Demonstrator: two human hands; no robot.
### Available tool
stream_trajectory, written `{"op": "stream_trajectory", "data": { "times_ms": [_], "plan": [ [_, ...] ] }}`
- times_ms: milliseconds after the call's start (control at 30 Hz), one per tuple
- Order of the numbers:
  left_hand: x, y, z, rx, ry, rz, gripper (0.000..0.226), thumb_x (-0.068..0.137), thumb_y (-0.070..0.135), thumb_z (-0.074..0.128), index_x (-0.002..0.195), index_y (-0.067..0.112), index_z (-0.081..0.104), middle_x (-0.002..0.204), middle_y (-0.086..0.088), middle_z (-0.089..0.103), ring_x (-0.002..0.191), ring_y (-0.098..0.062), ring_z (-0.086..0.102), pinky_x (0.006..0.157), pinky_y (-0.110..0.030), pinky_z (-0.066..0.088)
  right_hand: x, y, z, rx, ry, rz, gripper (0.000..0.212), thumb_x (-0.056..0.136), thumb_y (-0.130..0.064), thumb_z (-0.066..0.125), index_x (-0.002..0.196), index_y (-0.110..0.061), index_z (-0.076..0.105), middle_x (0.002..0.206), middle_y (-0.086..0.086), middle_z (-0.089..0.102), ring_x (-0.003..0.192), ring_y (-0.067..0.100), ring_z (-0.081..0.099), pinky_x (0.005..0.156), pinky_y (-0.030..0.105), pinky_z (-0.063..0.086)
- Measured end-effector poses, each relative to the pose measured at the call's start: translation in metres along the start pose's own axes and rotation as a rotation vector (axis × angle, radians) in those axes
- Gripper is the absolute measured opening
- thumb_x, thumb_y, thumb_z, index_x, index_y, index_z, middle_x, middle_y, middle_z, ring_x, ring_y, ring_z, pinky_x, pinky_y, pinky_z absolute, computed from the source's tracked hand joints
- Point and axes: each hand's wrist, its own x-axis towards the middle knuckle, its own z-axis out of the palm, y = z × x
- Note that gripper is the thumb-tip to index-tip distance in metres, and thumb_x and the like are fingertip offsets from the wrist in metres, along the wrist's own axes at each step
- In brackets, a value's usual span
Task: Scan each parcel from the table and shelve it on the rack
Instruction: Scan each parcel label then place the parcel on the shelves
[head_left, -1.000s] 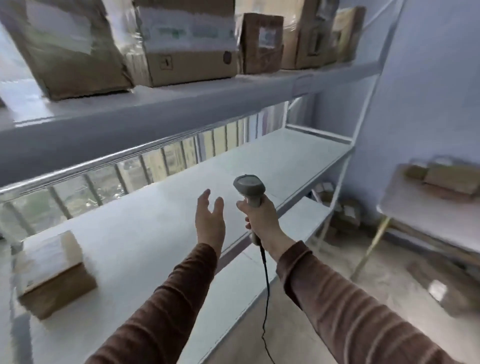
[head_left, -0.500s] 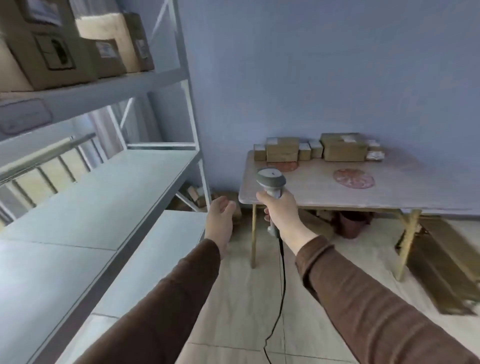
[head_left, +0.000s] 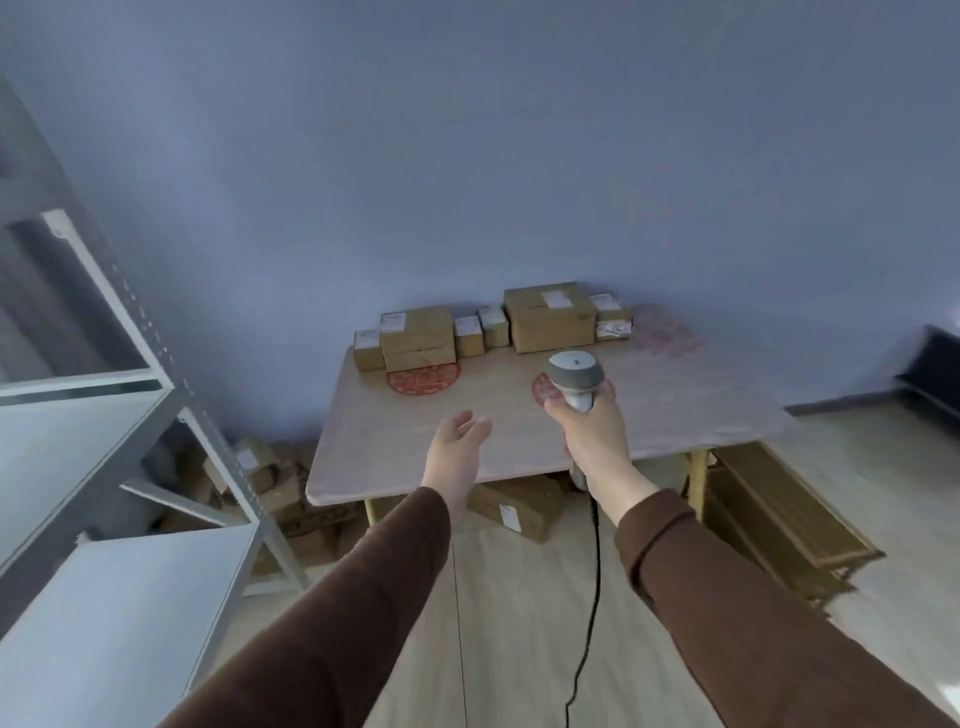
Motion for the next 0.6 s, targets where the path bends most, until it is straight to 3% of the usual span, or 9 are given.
{"op": "stream_trajectory", "data": {
  "times_ms": [167, 367, 500, 600],
  "plan": [
    [0.067, 0.008, 0.057, 0.016, -0.090, -0.026, 0.058, 0.101, 0.037, 0.063, 0.152, 0.018, 0.044, 0.147, -0.004, 0.053, 0.131, -0.017, 0.050, 0.106, -0.031, 0.037, 0.073, 0.019, -0.028, -0.006, 0.075, 0.037, 0.023, 0.089, -0.028, 0.072, 0.109, -0.021, 0.063, 0.096, 0.003, 0.070, 0.084, 0.025, 0.065, 0.074, 0.040, 0.052],
    [0.172, 0.022, 0.109, 0.019, -0.210, -0.023, 0.043, 0.103, 0.031, 0.062, 0.143, 0.017, 0.053, 0.135, -0.003, 0.059, 0.122, -0.015, 0.053, 0.104, -0.031, 0.036, 0.174, 0.033, -0.044, -0.082, 0.135, 0.010, 0.012, 0.092, -0.024, 0.071, 0.098, -0.029, 0.062, 0.080, -0.001, 0.066, 0.071, 0.023, 0.061, 0.066, 0.034, 0.046],
    [0.253, 0.033, 0.139, 0.045, -0.276, -0.047, 0.028, 0.103, 0.035, 0.062, 0.125, 0.018, 0.064, 0.124, -0.006, 0.070, 0.107, -0.012, 0.065, 0.092, -0.028, 0.046, 0.251, 0.034, -0.052, -0.169, 0.202, 0.009, 0.016, 0.092, -0.027, 0.072, 0.102, -0.018, 0.064, 0.087, 0.004, 0.068, 0.078, 0.024, 0.063, 0.065, 0.034, 0.043],
    [0.309, 0.046, 0.163, 0.056, -0.291, -0.047, 0.020, 0.105, 0.032, 0.060, 0.120, 0.020, 0.062, 0.109, 0.002, 0.068, 0.095, -0.006, 0.062, 0.075, -0.021, 0.046, 0.304, 0.031, -0.057, -0.242, 0.243, 0.015, 0.022, 0.091, -0.030, 0.070, 0.102, -0.012, 0.065, 0.091, 0.010, 0.070, 0.086, 0.031, 0.066, 0.071, 0.042, 0.051]
  ]
}}
